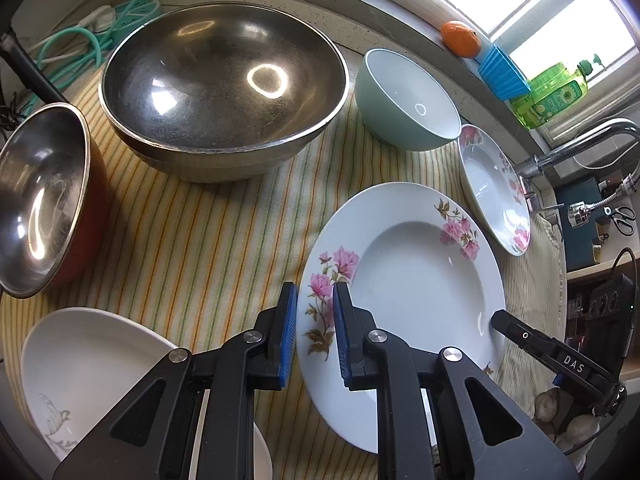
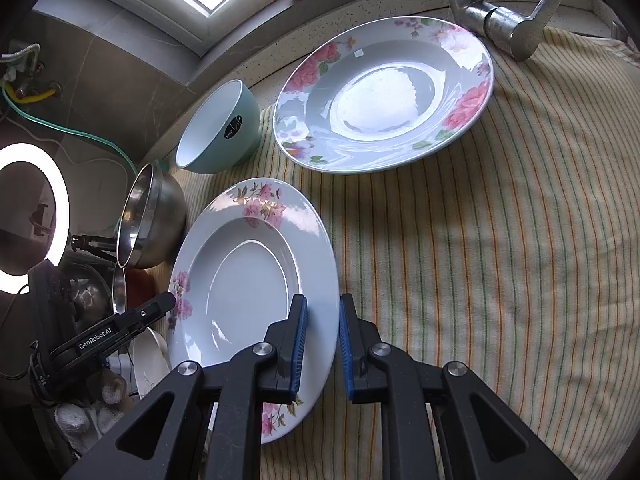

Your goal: Organize plates and bowls

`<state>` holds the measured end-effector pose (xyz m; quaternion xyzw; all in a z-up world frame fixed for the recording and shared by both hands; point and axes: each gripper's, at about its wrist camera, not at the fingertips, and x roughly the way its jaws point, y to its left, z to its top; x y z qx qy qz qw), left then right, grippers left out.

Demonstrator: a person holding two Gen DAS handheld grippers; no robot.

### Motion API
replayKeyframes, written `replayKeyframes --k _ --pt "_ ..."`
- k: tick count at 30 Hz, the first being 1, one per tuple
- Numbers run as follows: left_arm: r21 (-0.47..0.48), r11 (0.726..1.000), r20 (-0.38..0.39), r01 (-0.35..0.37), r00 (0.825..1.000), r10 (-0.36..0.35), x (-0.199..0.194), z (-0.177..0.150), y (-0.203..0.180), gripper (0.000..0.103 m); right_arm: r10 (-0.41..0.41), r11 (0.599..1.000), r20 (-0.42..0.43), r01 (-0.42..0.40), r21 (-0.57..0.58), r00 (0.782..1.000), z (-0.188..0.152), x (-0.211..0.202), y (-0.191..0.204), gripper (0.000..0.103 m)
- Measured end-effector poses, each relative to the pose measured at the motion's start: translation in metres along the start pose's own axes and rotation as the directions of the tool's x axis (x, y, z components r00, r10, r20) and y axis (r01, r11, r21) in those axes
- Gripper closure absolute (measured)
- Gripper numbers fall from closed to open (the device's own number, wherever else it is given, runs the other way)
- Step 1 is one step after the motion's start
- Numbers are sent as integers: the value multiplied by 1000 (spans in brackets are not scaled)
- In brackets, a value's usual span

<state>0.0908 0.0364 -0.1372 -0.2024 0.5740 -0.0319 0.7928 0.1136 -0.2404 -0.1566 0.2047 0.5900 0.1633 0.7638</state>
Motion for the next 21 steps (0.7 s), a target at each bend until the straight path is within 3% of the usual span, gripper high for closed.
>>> replayKeyframes --k 21 --pt "51 999 -30 12 999 -10 -2 -31 -19 87 -16 999 32 15 35 999 -33 -26 -21 89"
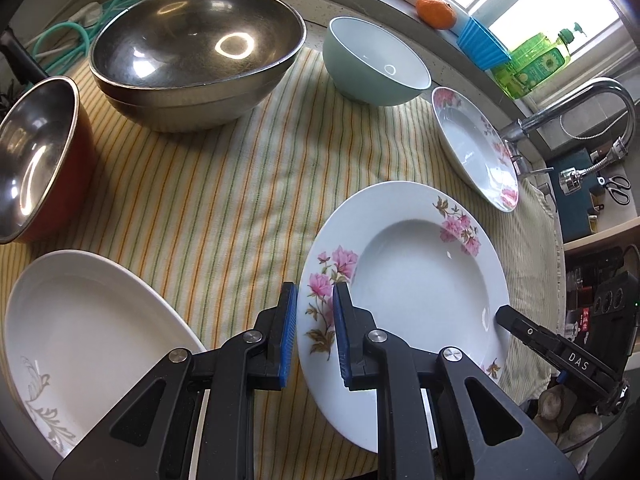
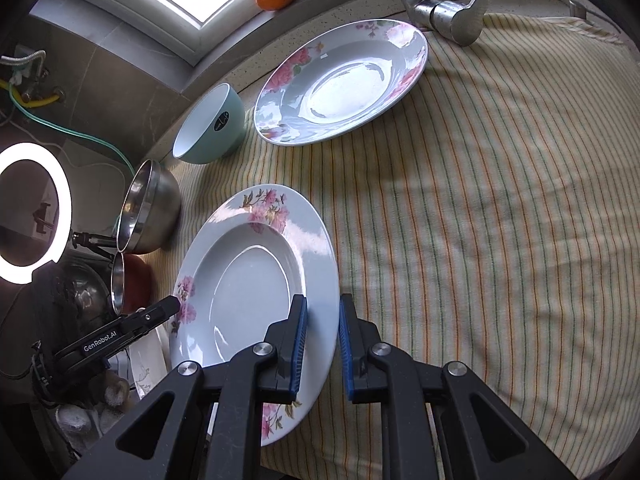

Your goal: Organize plates and bowls

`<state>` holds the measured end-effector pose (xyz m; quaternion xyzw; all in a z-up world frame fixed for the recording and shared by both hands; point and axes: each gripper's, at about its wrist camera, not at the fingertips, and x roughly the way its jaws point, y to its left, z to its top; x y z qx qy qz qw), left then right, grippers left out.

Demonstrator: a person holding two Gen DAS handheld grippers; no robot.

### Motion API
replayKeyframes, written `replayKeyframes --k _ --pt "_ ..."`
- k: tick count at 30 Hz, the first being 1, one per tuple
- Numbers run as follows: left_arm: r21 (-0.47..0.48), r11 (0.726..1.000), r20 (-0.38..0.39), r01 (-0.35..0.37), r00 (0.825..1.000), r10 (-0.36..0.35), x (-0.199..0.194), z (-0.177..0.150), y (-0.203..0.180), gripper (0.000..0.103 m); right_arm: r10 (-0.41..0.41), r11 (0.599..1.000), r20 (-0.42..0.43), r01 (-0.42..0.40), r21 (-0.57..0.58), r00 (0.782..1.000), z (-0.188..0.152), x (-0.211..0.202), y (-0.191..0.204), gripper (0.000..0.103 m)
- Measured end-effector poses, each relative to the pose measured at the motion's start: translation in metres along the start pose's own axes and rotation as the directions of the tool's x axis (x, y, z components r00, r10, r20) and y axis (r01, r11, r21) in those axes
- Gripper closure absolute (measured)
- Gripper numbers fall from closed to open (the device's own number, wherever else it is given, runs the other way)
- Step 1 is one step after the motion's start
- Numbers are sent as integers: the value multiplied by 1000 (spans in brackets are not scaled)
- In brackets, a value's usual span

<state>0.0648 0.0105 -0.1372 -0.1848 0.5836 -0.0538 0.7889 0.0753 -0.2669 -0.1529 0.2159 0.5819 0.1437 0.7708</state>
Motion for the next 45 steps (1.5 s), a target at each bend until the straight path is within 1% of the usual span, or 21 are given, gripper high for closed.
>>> replayKeyframes --k 9,21,33,45 --pt "7 1000 -1 0 1000 0 -1 -6 -5 87 -1 1000 -1 1 23 1000 -11 -4 -8 89" --pt "4 1000 -5 2 1000 -2 -1 -14 -4 87 -1 999 -11 2 38 1000 -22 -4 -8 89" --pt "13 1000 -24 -8 1000 8 3 -19 -3 87 -9 999 -16 9 37 1000 -28 -4 -8 89" --pt "12 1000 -26 -14 1000 14 5 -21 -3 87 -11 999 -22 11 35 1000 -33 -3 -6 88"
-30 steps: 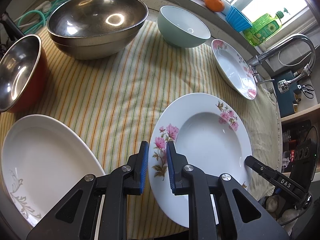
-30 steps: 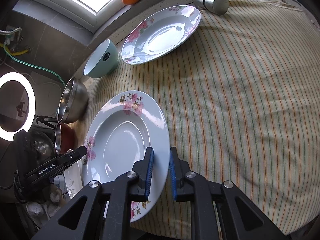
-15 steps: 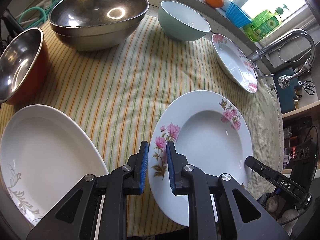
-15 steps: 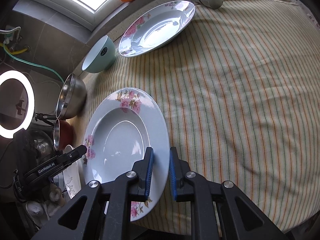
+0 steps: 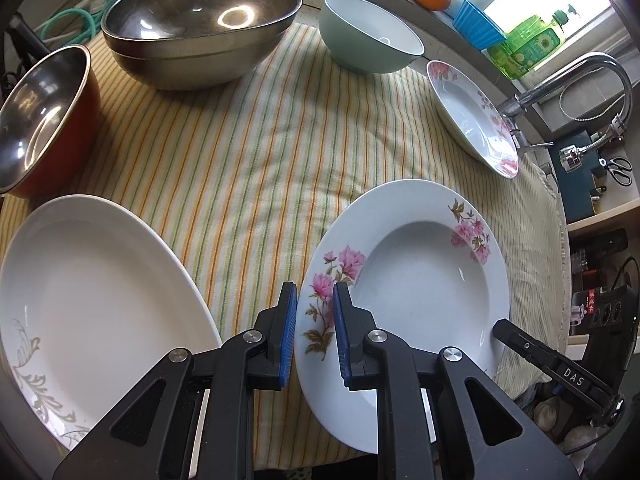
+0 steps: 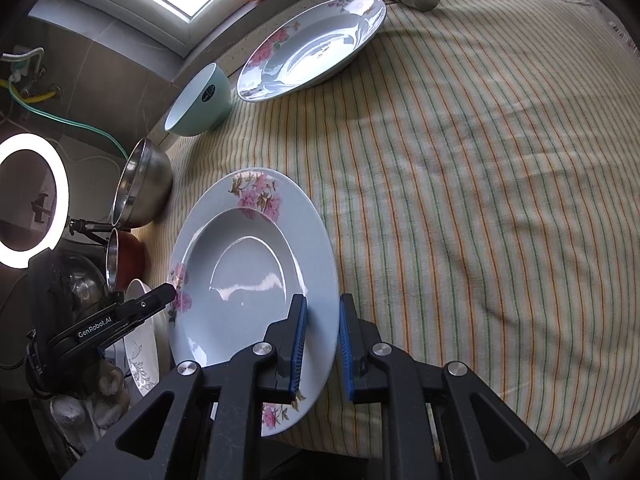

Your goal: Organize plates and bowls

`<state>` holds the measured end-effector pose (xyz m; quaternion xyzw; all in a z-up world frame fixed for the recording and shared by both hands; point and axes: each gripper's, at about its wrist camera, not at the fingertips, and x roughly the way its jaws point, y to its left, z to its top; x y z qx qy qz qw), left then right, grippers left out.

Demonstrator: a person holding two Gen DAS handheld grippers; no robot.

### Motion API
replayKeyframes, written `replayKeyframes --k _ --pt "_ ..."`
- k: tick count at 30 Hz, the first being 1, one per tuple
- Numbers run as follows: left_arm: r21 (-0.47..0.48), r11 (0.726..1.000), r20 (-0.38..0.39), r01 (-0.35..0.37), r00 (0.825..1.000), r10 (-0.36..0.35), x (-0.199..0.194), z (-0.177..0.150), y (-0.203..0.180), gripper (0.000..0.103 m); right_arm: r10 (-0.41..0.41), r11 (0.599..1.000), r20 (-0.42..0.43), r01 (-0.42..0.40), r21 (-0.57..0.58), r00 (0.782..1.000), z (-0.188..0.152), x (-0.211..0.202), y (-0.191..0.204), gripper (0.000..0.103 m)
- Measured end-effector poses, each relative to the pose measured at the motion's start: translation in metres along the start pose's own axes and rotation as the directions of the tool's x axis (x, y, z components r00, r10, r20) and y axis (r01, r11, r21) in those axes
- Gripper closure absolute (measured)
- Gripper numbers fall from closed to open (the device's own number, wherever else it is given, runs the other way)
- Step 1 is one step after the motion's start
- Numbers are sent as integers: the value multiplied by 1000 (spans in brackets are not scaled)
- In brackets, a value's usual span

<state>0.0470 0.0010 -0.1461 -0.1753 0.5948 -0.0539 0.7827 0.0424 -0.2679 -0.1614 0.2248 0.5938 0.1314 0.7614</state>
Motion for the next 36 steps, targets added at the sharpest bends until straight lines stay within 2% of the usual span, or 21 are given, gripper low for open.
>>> replayKeyframes --k 13,30,36 --pt "8 1000 6 -4 1000 4 0 -1 -1 87 0 1000 -8 0 0 1000 -10 1 -3 88" --pt "5 1000 0 14 1000 -14 0 1 2 87 -58 995 -6 58 -86 998 -13 3 8 84" --pt "18 1000 29 3 1000 -3 -8 2 0 87 -64 994 -7 63 -93 998 -13 3 8 84"
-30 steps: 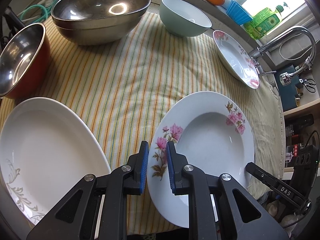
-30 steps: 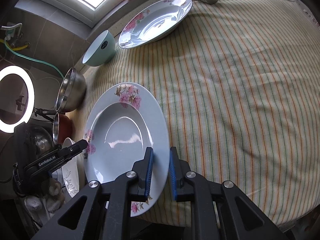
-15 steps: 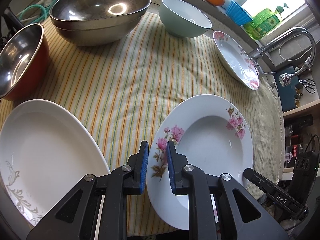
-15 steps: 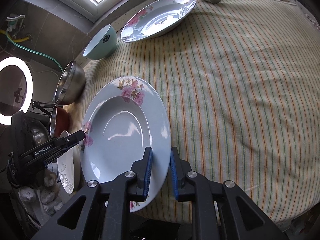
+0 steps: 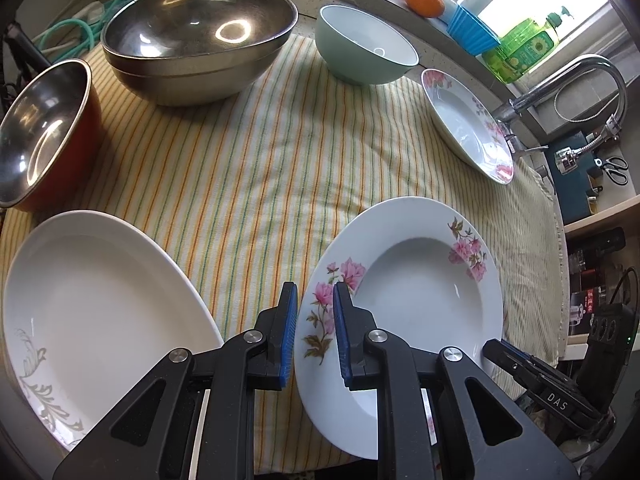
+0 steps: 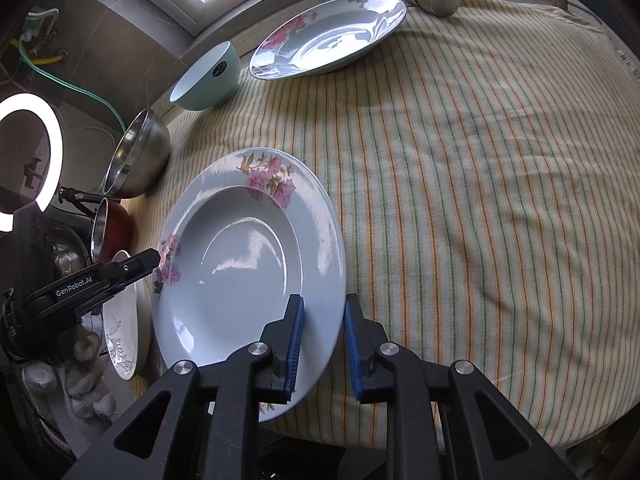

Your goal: Organize plates and bowls

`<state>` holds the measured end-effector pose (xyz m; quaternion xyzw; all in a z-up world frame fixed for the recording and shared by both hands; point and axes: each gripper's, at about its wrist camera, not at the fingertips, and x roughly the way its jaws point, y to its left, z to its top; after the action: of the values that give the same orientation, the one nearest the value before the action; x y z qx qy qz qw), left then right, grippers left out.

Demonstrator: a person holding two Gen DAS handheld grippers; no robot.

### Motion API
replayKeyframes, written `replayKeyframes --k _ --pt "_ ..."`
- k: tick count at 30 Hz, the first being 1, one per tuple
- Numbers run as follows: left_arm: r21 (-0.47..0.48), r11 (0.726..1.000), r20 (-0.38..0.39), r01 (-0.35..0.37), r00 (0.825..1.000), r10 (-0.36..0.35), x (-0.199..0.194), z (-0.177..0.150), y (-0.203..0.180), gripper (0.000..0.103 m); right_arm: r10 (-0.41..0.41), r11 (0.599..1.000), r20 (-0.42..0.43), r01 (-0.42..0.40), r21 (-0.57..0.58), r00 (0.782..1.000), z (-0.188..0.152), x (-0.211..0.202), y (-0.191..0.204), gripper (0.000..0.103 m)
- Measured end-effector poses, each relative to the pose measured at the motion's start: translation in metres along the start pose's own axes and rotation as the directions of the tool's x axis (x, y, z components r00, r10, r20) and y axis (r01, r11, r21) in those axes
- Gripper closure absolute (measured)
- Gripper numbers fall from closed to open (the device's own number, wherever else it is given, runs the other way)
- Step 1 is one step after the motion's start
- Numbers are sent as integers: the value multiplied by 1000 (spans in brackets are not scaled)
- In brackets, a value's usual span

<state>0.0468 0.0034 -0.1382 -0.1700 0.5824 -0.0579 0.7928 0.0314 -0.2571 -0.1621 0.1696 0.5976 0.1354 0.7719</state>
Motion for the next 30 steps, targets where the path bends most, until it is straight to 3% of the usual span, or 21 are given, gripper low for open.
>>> replayKeyframes --k 6,11,22,30 --pt "-8 1000 11 -5 1000 5 -4 3 3 87 6 1000 8 -6 -1 1000 1 -5 -1 83" --pt "-17 1000 20 -3 1000 3 -8 5 4 87 -1 1000 45 1 2 999 5 -16 -6 67" --pt "-37 999 43 31 999 -30 -12 12 -13 87 -16 1000 123 18 -14 992 25 -37 -25 65" --pt "-15 999 41 46 998 -45 -3 23 -39 87 -46 998 139 52 -40 989 61 -53 -34 65"
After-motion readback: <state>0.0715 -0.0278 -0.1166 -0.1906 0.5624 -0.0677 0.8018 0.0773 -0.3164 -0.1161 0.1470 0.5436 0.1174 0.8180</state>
